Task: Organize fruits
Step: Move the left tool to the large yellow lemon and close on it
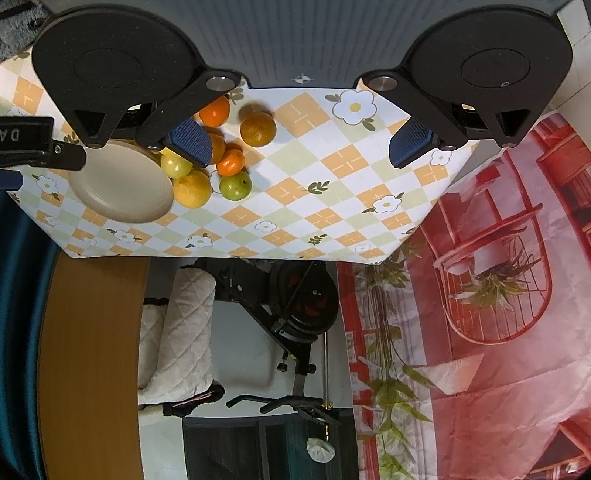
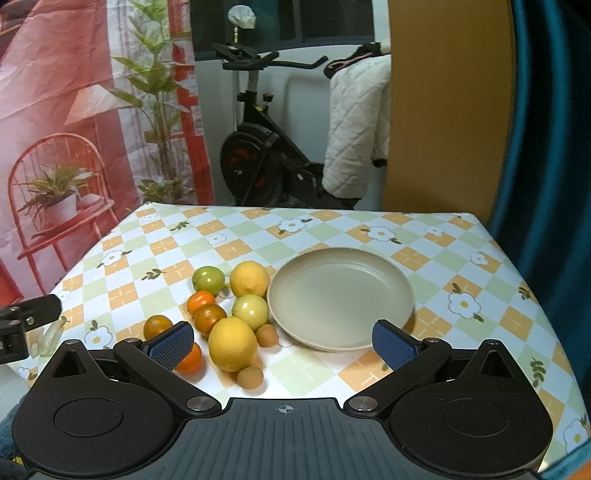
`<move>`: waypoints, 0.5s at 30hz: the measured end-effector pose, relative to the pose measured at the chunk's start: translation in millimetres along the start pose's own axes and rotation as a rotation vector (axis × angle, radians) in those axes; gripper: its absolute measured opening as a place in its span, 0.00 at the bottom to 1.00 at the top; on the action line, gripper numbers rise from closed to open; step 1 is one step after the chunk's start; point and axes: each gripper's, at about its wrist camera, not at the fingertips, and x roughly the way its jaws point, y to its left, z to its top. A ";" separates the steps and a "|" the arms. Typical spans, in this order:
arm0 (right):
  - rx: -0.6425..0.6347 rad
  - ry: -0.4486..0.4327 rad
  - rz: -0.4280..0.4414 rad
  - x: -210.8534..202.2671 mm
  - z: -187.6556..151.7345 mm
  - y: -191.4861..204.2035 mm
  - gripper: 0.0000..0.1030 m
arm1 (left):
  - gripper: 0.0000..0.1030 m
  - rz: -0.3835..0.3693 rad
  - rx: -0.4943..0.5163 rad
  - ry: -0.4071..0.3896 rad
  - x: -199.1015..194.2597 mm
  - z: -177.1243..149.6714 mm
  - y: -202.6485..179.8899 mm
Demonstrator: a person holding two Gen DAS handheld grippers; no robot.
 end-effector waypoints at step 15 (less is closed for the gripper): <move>-0.092 0.036 0.137 54.6 -9.8 -6.3 0.72 | 0.88 -0.055 0.011 0.041 54.4 7.1 1.4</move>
